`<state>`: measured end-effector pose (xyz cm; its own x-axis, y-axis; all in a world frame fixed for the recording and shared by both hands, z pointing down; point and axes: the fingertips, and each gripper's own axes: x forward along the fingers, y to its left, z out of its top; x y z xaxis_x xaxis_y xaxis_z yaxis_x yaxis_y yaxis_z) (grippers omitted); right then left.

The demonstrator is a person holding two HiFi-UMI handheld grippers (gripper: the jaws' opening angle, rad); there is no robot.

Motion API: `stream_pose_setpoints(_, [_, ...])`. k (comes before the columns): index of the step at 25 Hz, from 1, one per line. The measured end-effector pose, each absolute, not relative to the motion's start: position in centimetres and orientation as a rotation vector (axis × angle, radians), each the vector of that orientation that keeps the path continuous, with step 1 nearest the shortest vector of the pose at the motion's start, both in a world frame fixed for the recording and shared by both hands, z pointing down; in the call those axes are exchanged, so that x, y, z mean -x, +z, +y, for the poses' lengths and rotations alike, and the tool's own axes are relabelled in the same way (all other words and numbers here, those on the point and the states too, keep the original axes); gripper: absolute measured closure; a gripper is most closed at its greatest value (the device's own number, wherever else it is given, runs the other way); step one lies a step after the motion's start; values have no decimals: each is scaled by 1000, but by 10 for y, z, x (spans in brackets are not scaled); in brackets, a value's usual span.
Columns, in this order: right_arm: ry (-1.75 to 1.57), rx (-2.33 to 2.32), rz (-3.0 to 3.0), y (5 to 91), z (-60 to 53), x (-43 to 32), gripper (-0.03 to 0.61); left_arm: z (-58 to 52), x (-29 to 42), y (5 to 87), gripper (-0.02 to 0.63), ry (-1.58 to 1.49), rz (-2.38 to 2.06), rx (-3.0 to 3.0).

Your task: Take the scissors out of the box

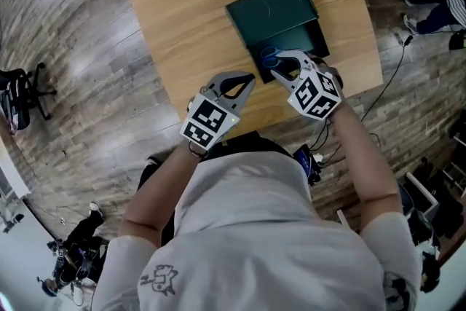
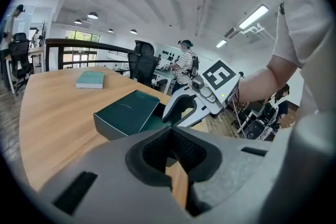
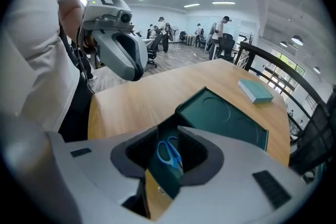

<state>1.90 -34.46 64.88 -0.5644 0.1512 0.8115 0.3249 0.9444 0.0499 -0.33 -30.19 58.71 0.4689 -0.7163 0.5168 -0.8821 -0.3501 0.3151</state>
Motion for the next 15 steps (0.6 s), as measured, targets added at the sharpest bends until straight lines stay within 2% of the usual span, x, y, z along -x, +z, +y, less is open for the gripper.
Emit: stream_pose_setpoints(15, [-411, 573, -1913, 739, -344, -20, 459, -309, 9, 624, 609, 401, -1323, -2095])
